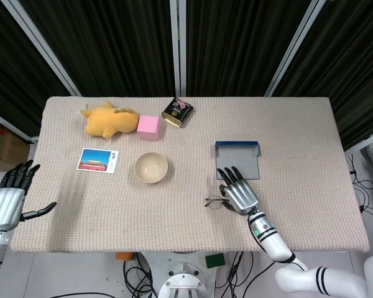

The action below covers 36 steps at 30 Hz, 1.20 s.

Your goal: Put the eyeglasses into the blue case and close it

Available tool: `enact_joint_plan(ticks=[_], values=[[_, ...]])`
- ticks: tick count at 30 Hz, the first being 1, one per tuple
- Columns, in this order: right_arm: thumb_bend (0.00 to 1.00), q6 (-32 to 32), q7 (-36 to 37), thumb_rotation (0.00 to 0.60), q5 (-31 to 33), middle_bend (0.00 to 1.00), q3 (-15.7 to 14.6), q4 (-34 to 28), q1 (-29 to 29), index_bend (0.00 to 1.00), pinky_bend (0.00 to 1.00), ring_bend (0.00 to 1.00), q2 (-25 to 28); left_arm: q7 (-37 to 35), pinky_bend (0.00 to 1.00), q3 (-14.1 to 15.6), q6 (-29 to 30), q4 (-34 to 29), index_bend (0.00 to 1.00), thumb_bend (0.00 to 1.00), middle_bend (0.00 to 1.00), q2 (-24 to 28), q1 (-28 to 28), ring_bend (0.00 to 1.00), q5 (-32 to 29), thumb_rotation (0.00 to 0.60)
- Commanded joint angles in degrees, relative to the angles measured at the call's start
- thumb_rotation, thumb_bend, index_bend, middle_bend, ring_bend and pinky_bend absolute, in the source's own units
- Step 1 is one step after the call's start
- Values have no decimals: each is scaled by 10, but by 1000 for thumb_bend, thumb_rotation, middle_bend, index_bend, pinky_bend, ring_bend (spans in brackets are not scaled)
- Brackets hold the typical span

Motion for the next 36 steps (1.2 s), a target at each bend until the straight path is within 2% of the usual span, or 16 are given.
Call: enact_joint_plan(ticks=[1,3,14,22,30,36], values=[[707,-1,0,600,2,68,-1,0,1,594,0,0,1,1,106,0,-1,0,63,0,0,0,0,0,0,56],[743,0,-1,600,5,69,-1,2,2,597,0,0,1,1,106,0,-2,0,63,0,0,0,-1,0,0,58],[785,-7,-10,600,25,70,-5,-2,6,633,0,0,2,-2,106,1,-2,3,63,0,0,-1,0,0,0,57],[821,13,5,600,13,71,-2,-11,3,650,0,0,15,-3,106,1,-2,4,63,0,0,-1,0,0,1,57],[827,-5,30,600,29,69,40,27,29,660,0,0,40,-4,106,2,-4,6,63,0,0,-2,2,0,-2,57],[826,-76,62,600,50,56,72,114,81,655,0,0,36,-3,106,1,-13,7,63,0,0,-2,0,0,-11,59]])
